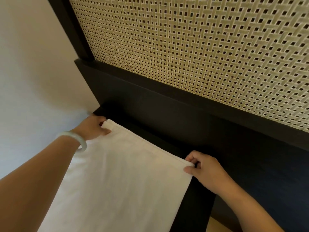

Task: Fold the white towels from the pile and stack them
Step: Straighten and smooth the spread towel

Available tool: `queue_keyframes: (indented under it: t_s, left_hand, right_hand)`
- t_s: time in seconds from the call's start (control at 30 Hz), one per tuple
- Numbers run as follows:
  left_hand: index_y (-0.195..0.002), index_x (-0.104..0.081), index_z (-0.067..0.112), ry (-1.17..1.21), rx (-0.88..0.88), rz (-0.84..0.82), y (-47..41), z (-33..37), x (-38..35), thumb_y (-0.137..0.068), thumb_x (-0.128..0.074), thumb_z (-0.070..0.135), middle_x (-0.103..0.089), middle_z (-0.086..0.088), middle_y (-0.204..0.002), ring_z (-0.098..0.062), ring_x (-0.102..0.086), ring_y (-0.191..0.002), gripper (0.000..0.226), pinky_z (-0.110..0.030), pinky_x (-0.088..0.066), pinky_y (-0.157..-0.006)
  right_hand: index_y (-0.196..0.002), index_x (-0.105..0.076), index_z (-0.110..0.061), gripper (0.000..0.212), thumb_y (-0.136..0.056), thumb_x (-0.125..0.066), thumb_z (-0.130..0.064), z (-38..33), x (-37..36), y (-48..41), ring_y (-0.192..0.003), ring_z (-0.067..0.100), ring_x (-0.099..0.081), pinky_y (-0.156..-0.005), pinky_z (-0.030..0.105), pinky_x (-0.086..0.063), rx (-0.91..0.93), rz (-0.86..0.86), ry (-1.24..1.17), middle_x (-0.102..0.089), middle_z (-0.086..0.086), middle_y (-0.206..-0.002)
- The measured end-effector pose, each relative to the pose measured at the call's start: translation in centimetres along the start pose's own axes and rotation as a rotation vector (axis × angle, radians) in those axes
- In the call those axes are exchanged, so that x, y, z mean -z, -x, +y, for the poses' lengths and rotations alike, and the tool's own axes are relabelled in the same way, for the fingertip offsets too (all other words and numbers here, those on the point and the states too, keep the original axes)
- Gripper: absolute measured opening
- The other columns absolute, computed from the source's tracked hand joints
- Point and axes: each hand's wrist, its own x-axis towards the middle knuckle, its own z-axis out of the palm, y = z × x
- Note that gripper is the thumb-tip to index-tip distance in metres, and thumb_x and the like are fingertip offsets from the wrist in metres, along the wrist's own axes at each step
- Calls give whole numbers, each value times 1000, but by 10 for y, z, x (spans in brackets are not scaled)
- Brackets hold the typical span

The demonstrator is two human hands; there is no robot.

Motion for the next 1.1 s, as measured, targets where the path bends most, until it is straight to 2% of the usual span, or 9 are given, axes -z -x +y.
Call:
queue_keyframes:
  t_s: [0.1,0.23,0.4,0.63,0.73,0.87,0.93,1.0,1.1]
  left_hand:
    - [-98,-63,22,21,-21,-82,0,4,9,-77,-79,31,-65,-3,-101,-19,-60,-87,28,-30,-47,-73]
    - [-111,-56,28,214,48,-292,-1,-1,26,-76,-83,18,-62,4,-108,-19,-58,-106,45,-34,-43,-100]
    - [-83,-59,23,331,-95,44,-5,-7,25,-78,-80,12,-60,3,-73,-24,-59,-76,24,-32,-41,-68]
    - [-119,-51,15,225,-33,297,8,5,-17,-89,-64,9,-53,-8,-103,-32,-53,-102,34,-39,-43,-88]
    - [-124,-50,8,-88,-48,513,30,24,-25,-88,-66,16,-50,-15,-119,-34,-48,-109,41,-47,-43,-97]
    - [-138,-43,14,-232,-58,326,62,50,-55,-97,-43,43,-45,-14,-140,-36,-42,-126,50,-54,-36,-103]
    - [-154,-16,23,-161,-40,194,73,49,-75,-99,-19,53,-16,-8,-161,-33,-14,-148,63,-57,-15,-117]
    - [-155,11,32,-124,-67,175,79,41,-86,-94,1,59,12,2,-164,-22,14,-150,67,-56,4,-120]
    - [-151,20,39,-136,-61,146,79,35,-81,-92,3,63,23,8,-161,-20,22,-148,66,-61,9,-117]
  right_hand:
    - [-94,-57,-35,16,-90,-69,-25,-1,-1,0,-92,3,-58,-83,23,-50,1,8,5,-60,-13,-99]
    - [-94,-57,-36,17,-90,-69,-26,0,0,0,-93,3,-58,-83,23,-51,1,-7,6,-59,-14,-100]
    - [-97,-58,-35,16,-90,-70,-27,3,-2,-3,-92,3,-59,-80,20,-50,-3,1,-9,-60,-14,-100]
    - [-104,-55,-36,18,-92,-66,-29,1,-7,-3,-91,1,-58,-73,15,-46,-14,39,15,-57,-16,-100]
    - [-118,-51,-35,28,-94,-64,-29,-8,-9,8,-96,1,-58,-81,18,-50,-13,98,117,-56,-17,-111]
    - [-117,-65,-23,45,-74,-79,-23,-34,-43,22,-102,17,-63,-89,35,-56,404,392,541,-64,-3,-116]
    - [-138,-53,-25,50,-89,-61,-32,-42,-66,20,-133,19,-49,-116,40,-34,582,220,575,-48,-3,-147]
    - [-158,-11,-32,58,-103,-26,-47,-33,-79,9,-151,8,4,-123,35,10,598,11,606,5,-12,-164]
    - [-156,9,-30,67,-100,-8,-61,-12,-75,1,-147,3,22,-118,35,18,527,47,698,21,-15,-160]
